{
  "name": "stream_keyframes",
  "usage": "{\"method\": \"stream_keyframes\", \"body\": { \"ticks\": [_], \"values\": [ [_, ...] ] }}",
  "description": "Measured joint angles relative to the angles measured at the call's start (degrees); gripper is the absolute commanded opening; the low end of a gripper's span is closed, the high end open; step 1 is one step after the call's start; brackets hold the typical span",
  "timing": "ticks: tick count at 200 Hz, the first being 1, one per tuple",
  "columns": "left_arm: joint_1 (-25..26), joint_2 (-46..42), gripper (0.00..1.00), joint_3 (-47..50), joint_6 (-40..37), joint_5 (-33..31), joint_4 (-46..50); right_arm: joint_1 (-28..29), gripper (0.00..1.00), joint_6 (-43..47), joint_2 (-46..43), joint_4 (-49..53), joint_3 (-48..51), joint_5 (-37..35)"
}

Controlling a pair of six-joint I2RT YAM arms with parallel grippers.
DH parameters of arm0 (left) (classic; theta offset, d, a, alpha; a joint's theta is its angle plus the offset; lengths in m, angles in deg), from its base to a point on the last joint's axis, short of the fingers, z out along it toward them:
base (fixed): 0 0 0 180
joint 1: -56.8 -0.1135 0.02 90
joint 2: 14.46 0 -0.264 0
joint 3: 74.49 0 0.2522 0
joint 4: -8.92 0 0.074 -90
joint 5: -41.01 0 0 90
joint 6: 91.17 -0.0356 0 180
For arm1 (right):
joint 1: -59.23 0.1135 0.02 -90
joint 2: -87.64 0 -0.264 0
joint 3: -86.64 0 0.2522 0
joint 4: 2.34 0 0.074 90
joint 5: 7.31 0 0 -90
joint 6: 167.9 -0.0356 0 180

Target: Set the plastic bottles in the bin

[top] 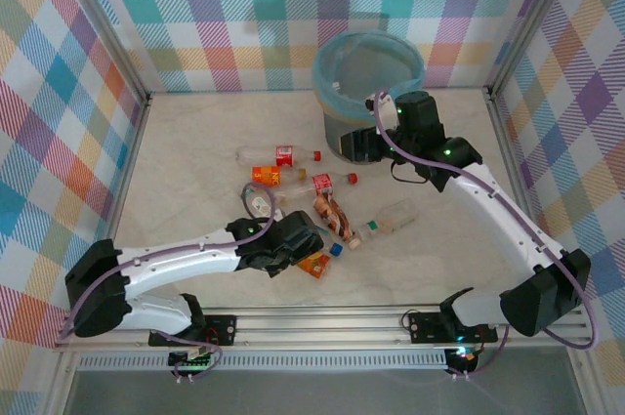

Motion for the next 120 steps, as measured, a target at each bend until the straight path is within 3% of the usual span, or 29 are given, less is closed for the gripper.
{"method": "stream_keyframes", "body": {
  "ticks": [56, 120],
  "values": [
    [1.9, 5.86, 0.91, 0.0, 4.85, 0.35, -3.32, 0.0, 0.68, 0.02, 0.0, -0.07, 0.07, 1.22],
    [1.95, 6.27, 0.88, 3.5, 8.35, 0.55, -6.67, 0.0, 0.69, 0.02, -0.11, -0.07, 1.03, 1.46]
  ]
}}
